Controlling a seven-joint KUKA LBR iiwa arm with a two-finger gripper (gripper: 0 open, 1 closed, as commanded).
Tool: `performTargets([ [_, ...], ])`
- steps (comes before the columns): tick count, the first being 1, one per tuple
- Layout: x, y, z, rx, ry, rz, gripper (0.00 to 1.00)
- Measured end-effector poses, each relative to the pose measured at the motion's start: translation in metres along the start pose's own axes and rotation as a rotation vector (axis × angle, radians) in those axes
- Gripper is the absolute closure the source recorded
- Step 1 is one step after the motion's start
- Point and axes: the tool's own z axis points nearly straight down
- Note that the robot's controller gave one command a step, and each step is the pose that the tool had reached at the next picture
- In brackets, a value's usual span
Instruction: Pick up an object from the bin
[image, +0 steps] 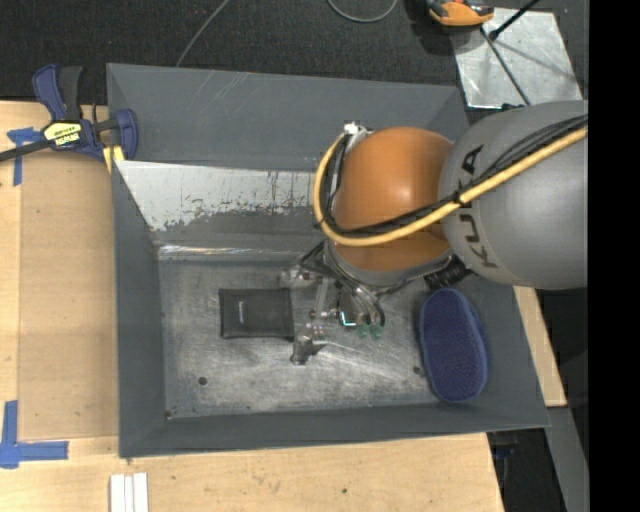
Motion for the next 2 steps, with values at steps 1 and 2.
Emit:
performTargets([
  [1, -0.0805, -0.0223, 0.1174, -0.003, -0.004, -0.157, 0.00],
  [2, -0.0849, -0.0215, 0.1102, -0.004, -0.025, -0.157, 1.00],
])
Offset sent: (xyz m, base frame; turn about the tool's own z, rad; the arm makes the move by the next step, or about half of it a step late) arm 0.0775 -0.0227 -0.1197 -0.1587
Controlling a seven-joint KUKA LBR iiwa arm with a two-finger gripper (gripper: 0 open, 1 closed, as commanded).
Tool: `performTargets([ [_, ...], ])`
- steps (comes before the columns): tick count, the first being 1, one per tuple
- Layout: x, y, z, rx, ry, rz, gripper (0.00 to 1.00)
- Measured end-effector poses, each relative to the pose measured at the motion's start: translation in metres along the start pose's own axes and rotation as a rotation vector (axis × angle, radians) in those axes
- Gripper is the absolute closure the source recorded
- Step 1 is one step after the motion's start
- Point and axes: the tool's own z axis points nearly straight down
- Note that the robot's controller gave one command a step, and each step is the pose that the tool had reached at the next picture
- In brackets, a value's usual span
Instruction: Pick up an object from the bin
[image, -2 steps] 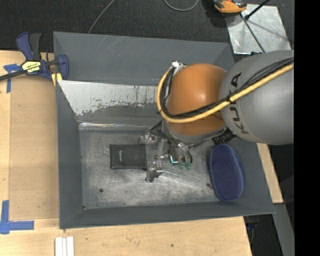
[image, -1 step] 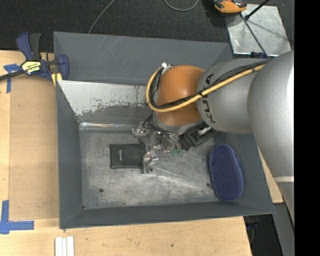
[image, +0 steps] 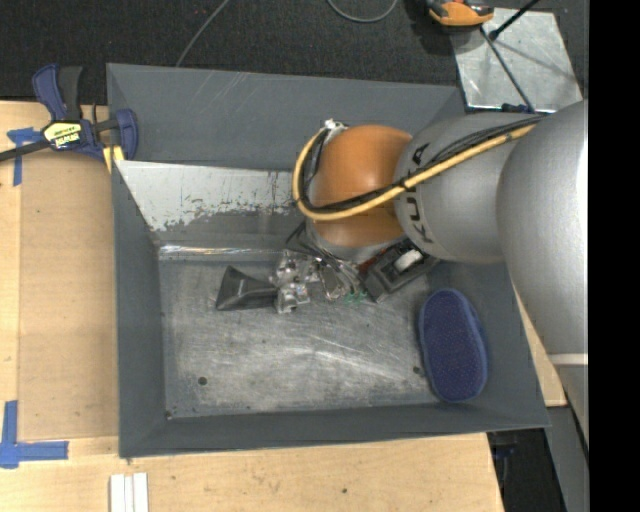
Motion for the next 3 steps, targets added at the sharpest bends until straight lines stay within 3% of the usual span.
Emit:
performTargets([
  [1, -0.005, 0.041, -0.124, 0.001, 0.009, -0.023, 1.00],
  [2, 0.000, 0.024, -0.002, -0.001, 0.015, -0.188, 1.00],
  [3, 0.020, 0.011, -0.140, 0.002, 0.010, -0.168, 1.00],
])
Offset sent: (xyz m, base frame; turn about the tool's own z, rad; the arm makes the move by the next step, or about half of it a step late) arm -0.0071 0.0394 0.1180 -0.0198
